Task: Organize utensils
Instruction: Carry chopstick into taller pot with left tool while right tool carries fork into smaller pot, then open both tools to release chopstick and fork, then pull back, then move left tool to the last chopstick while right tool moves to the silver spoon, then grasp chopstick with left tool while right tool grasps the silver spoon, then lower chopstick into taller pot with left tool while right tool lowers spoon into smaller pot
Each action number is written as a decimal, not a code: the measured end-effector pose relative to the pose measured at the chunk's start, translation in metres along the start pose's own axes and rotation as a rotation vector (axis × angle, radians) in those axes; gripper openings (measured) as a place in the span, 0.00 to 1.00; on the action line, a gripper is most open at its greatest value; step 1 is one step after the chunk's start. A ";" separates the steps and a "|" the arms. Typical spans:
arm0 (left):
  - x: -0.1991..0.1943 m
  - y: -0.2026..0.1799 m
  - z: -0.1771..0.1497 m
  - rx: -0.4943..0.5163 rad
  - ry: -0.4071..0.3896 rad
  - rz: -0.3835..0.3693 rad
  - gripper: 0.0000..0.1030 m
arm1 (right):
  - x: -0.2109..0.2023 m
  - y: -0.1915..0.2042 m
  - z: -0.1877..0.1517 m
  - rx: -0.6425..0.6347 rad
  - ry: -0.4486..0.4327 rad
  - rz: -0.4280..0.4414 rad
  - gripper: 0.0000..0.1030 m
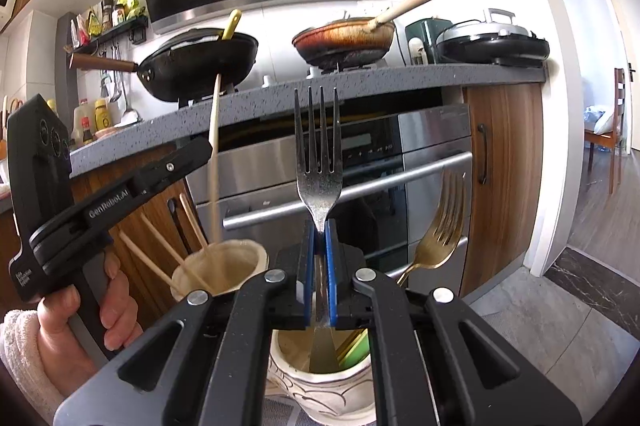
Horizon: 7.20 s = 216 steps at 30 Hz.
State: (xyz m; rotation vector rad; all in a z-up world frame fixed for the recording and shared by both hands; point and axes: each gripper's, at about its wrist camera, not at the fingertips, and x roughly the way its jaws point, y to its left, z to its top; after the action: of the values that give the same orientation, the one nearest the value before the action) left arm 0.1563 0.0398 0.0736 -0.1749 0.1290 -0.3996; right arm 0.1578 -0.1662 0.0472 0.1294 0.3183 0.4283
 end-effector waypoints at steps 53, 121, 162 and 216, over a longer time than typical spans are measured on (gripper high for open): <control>-0.127 -0.077 -0.050 0.155 0.280 0.129 0.94 | -0.135 -0.055 -0.059 0.049 0.212 -0.238 0.95; -0.043 -0.108 -0.181 0.226 0.916 0.078 0.18 | -0.027 -0.024 -0.136 -0.138 0.651 -0.084 0.18; -0.114 -0.068 0.001 0.109 0.180 -0.018 0.05 | -0.097 -0.008 -0.017 -0.076 0.062 0.036 0.03; -0.042 0.000 -0.025 0.018 -0.016 -0.031 0.05 | -0.016 -0.030 -0.001 0.051 -0.233 0.007 0.03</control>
State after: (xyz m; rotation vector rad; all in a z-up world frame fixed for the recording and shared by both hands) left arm 0.1142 0.0531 0.0530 -0.1628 0.1069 -0.4302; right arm 0.1551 -0.2002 0.0449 0.2286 0.0995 0.4078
